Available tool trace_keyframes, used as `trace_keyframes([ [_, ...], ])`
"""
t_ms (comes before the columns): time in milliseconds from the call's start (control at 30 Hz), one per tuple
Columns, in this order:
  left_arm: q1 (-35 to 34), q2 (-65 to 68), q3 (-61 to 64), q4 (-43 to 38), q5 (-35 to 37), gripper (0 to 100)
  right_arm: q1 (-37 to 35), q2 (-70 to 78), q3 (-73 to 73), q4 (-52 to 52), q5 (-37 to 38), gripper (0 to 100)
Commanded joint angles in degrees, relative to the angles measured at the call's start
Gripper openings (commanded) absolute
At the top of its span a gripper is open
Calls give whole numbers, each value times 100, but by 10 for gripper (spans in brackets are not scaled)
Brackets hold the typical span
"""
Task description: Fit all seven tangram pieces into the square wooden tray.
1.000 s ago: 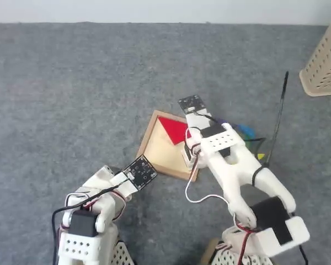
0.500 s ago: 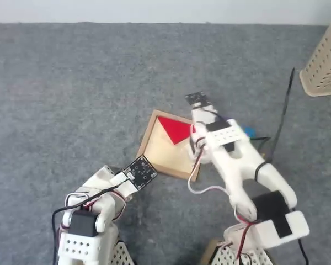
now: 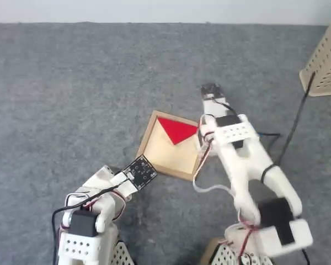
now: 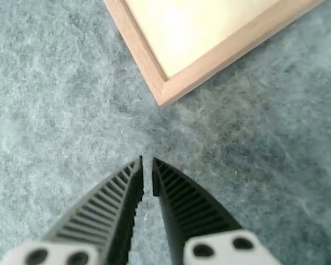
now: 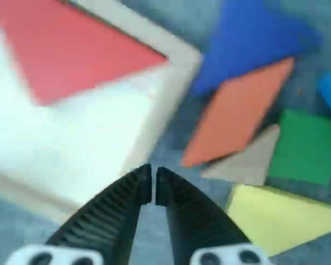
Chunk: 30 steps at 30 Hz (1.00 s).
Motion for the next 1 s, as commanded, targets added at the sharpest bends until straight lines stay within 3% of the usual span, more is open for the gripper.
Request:
trace_keyframes([
  [0, 18, -97, -57, 26, -62, 27, -567, -699, 185, -242, -211, 83],
  [133, 26, -97, -57, 26, -62, 27, -875, -462, 369, -409, -220, 175],
  [400, 26, -97, -57, 26, -62, 27, -857, 426, 343, -567, -220, 163],
  [600, 18, -97, -57, 26, -62, 27, -435, 479, 369, -549, -220, 162],
  [867, 26, -97, -57, 26, -62, 27, -426, 488, 396, -462, -220, 162],
  [967, 26, -97, -57, 26, -62, 27, -409, 497, 396, -462, -211, 102],
])
